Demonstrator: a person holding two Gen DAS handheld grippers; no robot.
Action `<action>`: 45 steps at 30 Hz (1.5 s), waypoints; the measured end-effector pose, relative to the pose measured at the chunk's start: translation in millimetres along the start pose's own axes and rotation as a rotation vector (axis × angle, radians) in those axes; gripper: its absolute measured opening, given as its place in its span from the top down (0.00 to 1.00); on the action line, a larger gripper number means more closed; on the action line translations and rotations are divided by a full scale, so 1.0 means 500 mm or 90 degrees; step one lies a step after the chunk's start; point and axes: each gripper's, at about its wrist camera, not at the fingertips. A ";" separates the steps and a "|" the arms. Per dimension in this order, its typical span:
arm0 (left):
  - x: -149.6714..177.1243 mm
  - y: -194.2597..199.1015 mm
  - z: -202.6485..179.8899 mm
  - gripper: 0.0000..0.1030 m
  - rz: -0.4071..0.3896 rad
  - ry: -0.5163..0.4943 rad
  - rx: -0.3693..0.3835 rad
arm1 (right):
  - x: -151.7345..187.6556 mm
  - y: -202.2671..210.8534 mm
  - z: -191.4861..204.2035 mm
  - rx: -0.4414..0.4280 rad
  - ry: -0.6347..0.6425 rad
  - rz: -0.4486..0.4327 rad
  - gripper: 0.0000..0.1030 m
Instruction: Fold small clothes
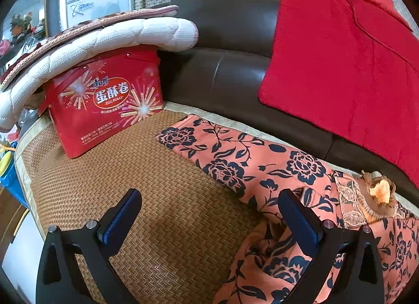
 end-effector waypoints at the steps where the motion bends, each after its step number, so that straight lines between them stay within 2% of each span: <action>1: 0.002 -0.003 -0.003 0.00 0.003 -0.003 -0.001 | 0.001 0.020 -0.021 0.016 -0.014 -0.014 0.14; 5: 0.016 -0.023 -0.018 0.00 0.033 -0.022 -0.005 | -0.008 0.054 -0.123 0.156 -0.056 -0.012 0.17; 6: 0.020 -0.029 -0.024 0.00 0.043 -0.025 -0.005 | -0.015 0.058 -0.138 0.174 -0.063 -0.014 0.22; 9: 0.031 -0.038 -0.043 0.00 0.054 -0.034 -0.007 | -0.034 0.078 -0.207 0.237 -0.079 -0.017 0.30; 10: 0.035 -0.039 -0.052 0.00 0.054 -0.040 -0.011 | -0.038 0.087 -0.223 0.280 -0.067 -0.017 0.32; 13: 0.038 -0.036 -0.066 0.00 0.045 -0.048 -0.021 | -0.074 0.111 -0.249 0.496 0.038 -0.023 0.32; 14: 0.038 -0.034 -0.068 0.00 0.040 -0.046 -0.022 | -0.088 0.119 -0.262 0.521 0.045 -0.031 0.32; 16: 0.037 -0.031 -0.069 0.00 0.034 -0.040 -0.024 | -0.102 0.140 -0.305 0.532 0.025 -0.035 0.30; 20: 0.036 -0.037 -0.077 0.00 0.033 -0.037 -0.036 | -0.114 0.145 -0.388 0.466 -0.060 -0.019 0.30; 23: 0.037 -0.042 -0.084 0.00 0.038 -0.031 -0.037 | -0.125 0.120 -0.409 0.460 -0.058 0.012 0.29; 26: 0.039 -0.038 -0.097 0.00 0.032 -0.038 -0.035 | -0.121 0.076 -0.397 0.476 -0.016 0.022 0.30; 27: 0.040 -0.036 -0.100 0.00 0.029 -0.040 -0.035 | -0.121 0.066 -0.387 0.483 0.006 0.028 0.37; 28: 0.040 -0.034 -0.104 0.00 0.026 -0.043 -0.035 | -0.113 0.057 -0.379 0.485 0.023 0.034 0.50; 29: 0.040 -0.032 -0.107 0.00 0.022 -0.045 -0.035 | -0.115 0.043 -0.375 0.501 0.040 0.049 0.75; 32: 0.038 -0.028 -0.111 0.00 0.018 -0.043 -0.035 | -0.121 0.039 -0.366 0.506 0.055 0.043 0.85; 36: 0.032 -0.021 -0.108 0.00 0.009 -0.028 -0.035 | -0.126 0.068 -0.353 0.527 0.075 0.010 0.87; 40: 0.026 -0.021 -0.101 0.00 0.002 -0.023 -0.045 | -0.135 0.082 -0.361 0.595 0.090 -0.010 0.89; 42: 0.020 -0.029 -0.089 0.00 0.006 -0.017 -0.061 | -0.129 0.096 -0.373 0.638 0.085 -0.013 0.96; 45: 0.009 -0.044 -0.063 0.00 0.021 0.004 -0.075 | -0.133 0.132 -0.422 0.704 0.034 -0.017 0.98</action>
Point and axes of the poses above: each gripper's, at about its wrist camera, not at the fingertips, and y roughly against the way its jaws point, z to its left, x to its underside, and after that the axes turned 7 degrees about y, right-handed
